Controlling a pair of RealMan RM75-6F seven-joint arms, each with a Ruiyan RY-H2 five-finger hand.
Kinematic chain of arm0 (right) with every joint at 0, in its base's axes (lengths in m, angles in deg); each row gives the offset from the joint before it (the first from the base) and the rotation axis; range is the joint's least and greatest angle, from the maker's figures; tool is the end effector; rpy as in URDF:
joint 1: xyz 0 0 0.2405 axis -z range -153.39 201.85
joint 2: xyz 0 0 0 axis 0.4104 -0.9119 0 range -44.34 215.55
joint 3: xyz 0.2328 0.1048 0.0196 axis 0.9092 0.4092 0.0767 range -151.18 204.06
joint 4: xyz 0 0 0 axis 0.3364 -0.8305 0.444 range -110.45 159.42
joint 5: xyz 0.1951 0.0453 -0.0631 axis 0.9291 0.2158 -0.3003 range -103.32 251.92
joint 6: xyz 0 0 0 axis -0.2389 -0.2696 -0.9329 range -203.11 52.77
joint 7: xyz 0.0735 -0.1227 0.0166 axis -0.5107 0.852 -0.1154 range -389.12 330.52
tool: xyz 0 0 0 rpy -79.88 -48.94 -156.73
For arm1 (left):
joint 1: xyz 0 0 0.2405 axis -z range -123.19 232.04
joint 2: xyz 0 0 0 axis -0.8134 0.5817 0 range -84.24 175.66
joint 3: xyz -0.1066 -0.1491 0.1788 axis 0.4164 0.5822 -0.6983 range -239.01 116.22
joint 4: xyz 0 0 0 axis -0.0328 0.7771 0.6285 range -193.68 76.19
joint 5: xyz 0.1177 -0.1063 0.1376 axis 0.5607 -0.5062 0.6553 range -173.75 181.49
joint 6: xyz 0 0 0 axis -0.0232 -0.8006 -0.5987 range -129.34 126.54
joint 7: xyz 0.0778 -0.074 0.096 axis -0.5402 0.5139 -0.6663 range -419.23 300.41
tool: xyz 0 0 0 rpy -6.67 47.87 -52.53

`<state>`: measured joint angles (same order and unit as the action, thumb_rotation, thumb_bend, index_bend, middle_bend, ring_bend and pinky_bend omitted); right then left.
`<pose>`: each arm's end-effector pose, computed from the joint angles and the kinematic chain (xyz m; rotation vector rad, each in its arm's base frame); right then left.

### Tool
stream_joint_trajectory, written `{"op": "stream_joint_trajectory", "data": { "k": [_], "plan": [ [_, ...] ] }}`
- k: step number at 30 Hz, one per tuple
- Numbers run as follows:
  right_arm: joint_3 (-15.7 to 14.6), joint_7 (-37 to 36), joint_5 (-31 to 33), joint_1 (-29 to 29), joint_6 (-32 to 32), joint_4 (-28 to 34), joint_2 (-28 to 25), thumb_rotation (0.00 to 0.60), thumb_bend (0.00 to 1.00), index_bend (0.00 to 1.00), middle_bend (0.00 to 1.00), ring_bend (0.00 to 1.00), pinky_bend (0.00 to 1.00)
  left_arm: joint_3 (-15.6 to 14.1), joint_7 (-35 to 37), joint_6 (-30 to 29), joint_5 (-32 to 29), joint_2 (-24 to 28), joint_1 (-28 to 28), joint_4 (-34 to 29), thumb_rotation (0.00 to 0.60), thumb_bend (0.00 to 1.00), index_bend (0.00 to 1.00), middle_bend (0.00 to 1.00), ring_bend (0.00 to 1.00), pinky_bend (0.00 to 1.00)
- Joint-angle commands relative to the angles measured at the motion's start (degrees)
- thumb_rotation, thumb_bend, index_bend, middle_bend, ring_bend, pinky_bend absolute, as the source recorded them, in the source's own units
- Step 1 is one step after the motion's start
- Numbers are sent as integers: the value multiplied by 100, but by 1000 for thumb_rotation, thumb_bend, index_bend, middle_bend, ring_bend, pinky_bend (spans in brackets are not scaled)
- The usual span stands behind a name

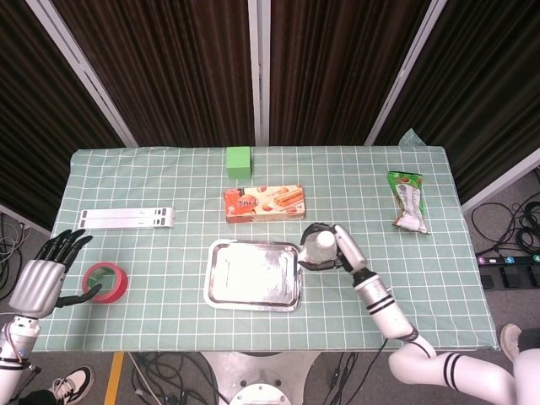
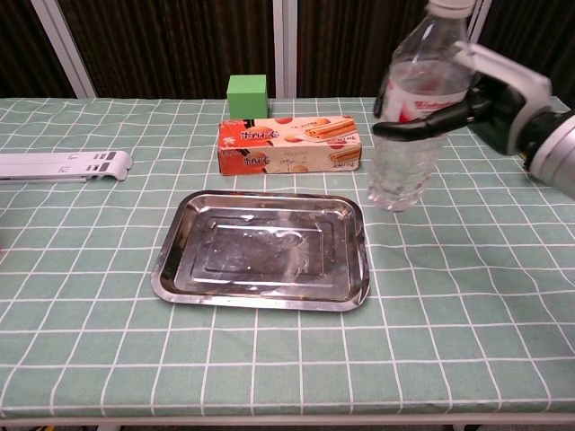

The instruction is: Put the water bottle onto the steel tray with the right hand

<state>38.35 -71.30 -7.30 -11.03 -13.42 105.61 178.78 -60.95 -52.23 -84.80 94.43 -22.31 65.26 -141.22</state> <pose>-0.1446 -0.3213 -0.0169 1.4130 -1.8087 1.6912 -0.3140 0.2075 0.1395 -1.5367 -0.8745 -0.9842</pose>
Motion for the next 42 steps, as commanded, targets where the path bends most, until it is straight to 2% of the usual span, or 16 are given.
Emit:
{"op": "stream_joint_trajectory", "data": {
  "k": [1,6,14,24,28,32,35,39,42],
  "plan": [
    [98,33,17,-267,-210,-250,381,600,153,726,555,385,432,-12,26,37,-38,8,-12,-7,418,220,182,187,97,164],
    [219,-258,249,-531,-660,-476,716,600,138,726,555,385,431,-7,0,72,-18,-24,17,12,420,220,182,187,97,164],
    [334,-639,354,-936,-1157,-1163,1292,600,136,726,555,385,427,33,-8,38,-27,-67,20,-18,419,219,182,187,96,163],
    [209,-752,120,-1081,-1123,-1661,1632,600,123,725,545,383,408,2,106,81,-23,-82,17,91,419,218,182,187,97,163],
    [124,-741,-18,-1119,-1096,-1742,1611,600,82,690,514,337,384,-10,141,64,-5,-116,7,140,419,219,182,187,97,163],
    [-68,-717,-284,-1187,-1069,-1827,1558,600,0,588,454,245,312,-4,151,45,12,-133,9,168,418,219,182,187,97,163],
    [-153,-771,-356,-1222,-1107,-1826,1522,600,0,491,389,172,250,4,160,30,11,-127,8,168,417,219,182,187,97,164],
    [-223,-818,-407,-1256,-1156,-1745,1410,600,0,326,289,83,172,1,165,14,22,-122,1,163,418,219,182,187,97,163],
    [-288,-772,-469,-1258,-1136,-1622,1284,600,0,158,221,28,127,-5,168,10,31,-125,-1,167,421,219,182,187,97,163]
  ]
}}
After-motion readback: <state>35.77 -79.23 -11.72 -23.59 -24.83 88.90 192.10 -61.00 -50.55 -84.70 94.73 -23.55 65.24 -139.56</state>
